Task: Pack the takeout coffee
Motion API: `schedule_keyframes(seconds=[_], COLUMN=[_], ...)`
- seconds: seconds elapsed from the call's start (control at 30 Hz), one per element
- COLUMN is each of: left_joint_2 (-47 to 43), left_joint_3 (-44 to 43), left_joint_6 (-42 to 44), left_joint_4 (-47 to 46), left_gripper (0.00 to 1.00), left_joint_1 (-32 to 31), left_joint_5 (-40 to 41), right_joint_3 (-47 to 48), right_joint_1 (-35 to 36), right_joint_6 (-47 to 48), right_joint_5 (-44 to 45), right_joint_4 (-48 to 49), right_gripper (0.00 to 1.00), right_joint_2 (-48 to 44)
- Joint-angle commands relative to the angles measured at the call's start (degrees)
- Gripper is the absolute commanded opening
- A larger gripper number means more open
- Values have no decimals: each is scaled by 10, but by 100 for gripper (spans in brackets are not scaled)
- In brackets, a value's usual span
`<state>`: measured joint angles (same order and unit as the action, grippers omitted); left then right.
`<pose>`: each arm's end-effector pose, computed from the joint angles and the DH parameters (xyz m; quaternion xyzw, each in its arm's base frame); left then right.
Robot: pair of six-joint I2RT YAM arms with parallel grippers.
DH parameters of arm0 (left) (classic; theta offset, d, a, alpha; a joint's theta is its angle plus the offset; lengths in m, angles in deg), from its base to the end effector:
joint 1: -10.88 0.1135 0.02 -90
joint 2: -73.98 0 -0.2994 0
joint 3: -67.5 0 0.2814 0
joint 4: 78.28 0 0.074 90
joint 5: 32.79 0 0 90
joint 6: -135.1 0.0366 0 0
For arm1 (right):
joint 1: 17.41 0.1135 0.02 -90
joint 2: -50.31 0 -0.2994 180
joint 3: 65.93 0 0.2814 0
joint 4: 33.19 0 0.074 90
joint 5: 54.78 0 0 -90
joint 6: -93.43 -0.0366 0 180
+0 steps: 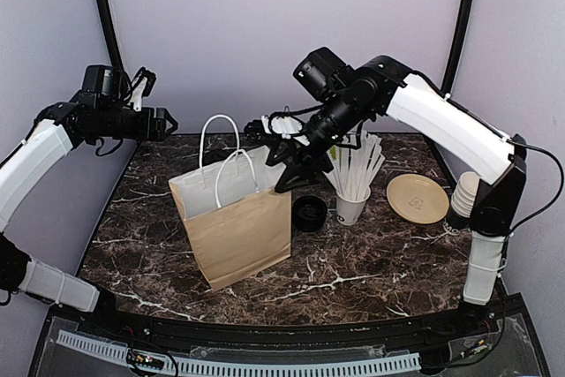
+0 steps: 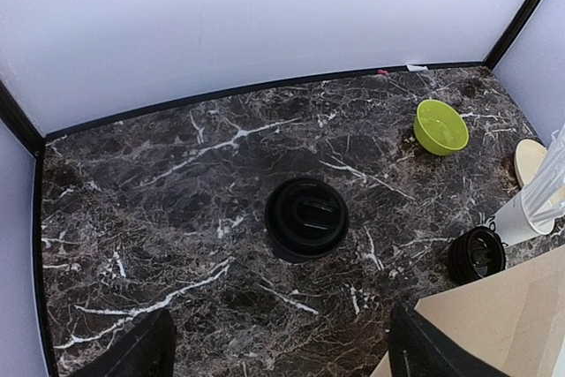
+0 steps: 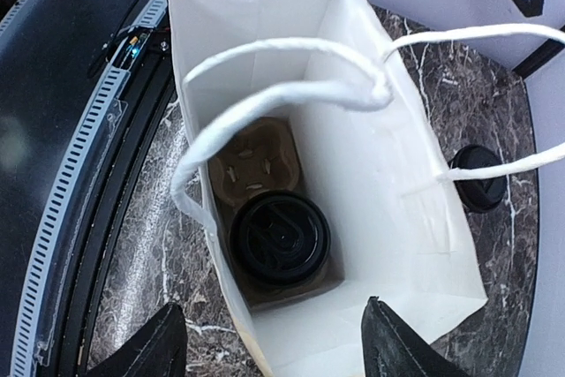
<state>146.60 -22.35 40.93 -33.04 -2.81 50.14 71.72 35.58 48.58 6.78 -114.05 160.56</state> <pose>0.2872 -0.0746 0.4308 0.1026 0.8500 -0.1320 0.4995 0.2489 0.3592 0.4386 -0.7459 0.5449 0.2535 0.2872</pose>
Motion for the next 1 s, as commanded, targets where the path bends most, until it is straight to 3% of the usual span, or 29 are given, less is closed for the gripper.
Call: schedule_keyframes(seconds=[0.0, 0.03, 0.17, 0.23, 0.87, 0.97], left_joint_2=[-21, -23, -25, -21, 137, 187], left_joint_3=[13, 14, 16, 17, -31, -76], left_joint_6=[-13, -13, -14, -15, 17, 35], left_joint_4=[-2, 0, 2, 0, -42, -21], left_gripper=[85, 85, 85, 85, 85, 86], left_joint_1=[3, 3, 3, 3, 3, 2], left_joint_5=[-19, -18, -16, -20, -101, -105], right_joint_3=[-4, -4, -19, -38, -181, -167], right_joint_1=[17, 20, 30, 37, 45, 41], right_joint_6=[7, 11, 21, 25, 31, 25], right_joint_5=[51, 55, 52, 54, 85, 91], right_joint_4=[-12, -20, -32, -29, -54, -53], right_gripper=[60, 54, 11, 0, 0, 38], right_joint_2=[9, 13, -3, -26, -155, -156])
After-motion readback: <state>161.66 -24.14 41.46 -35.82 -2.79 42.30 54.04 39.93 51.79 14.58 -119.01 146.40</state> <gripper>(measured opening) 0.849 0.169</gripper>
